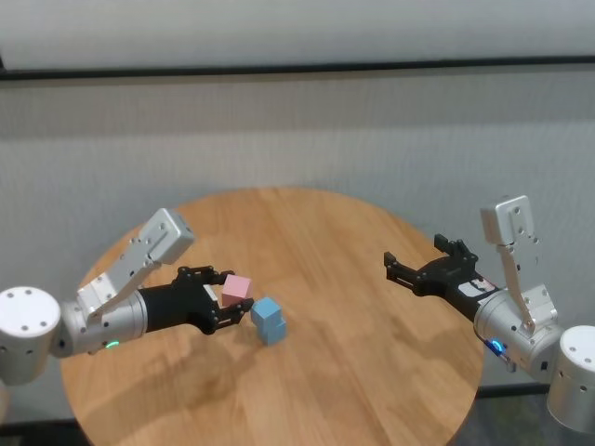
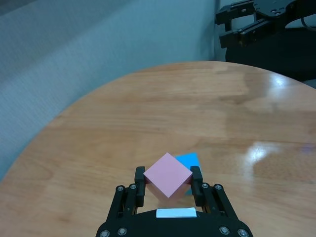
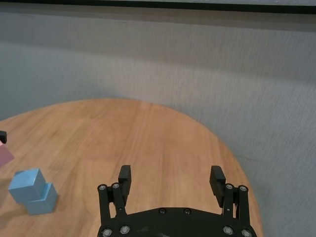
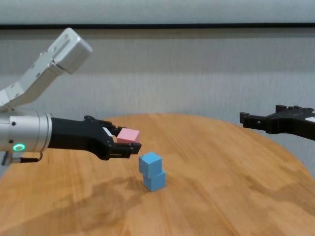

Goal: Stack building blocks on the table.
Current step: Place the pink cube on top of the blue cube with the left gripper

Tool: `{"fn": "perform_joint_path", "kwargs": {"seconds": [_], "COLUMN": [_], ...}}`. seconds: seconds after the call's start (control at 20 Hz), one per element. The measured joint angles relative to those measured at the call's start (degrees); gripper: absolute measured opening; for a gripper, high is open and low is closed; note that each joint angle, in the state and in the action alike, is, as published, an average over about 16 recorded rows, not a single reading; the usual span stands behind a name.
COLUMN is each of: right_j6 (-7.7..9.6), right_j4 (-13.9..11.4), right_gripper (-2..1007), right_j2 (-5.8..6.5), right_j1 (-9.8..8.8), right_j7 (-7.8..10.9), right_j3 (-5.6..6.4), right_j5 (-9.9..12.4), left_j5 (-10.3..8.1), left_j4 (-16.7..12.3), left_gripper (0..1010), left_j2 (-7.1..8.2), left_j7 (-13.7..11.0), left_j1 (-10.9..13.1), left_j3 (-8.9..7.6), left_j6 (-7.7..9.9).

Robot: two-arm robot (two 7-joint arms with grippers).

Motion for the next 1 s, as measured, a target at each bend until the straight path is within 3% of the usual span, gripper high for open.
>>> {"fn": "perform_joint_path", "kwargs": {"seconds": [1.0], "right_j6": [0.00], "right_j4": [0.0], "right_gripper": [1005], "right_j2": [0.00], "right_j1": [0.00], "right_j7": [0.00], "right_j3": [0.00], "right_j5": [0.0], "left_j5": [1.36], "left_j4": [1.9], "left_gripper": [568], "left_j2": [-2.45], "left_j7": [0.7], "left_j1": [-3.4], "left_j3": [4.47], "left_j6": [0.98]}}
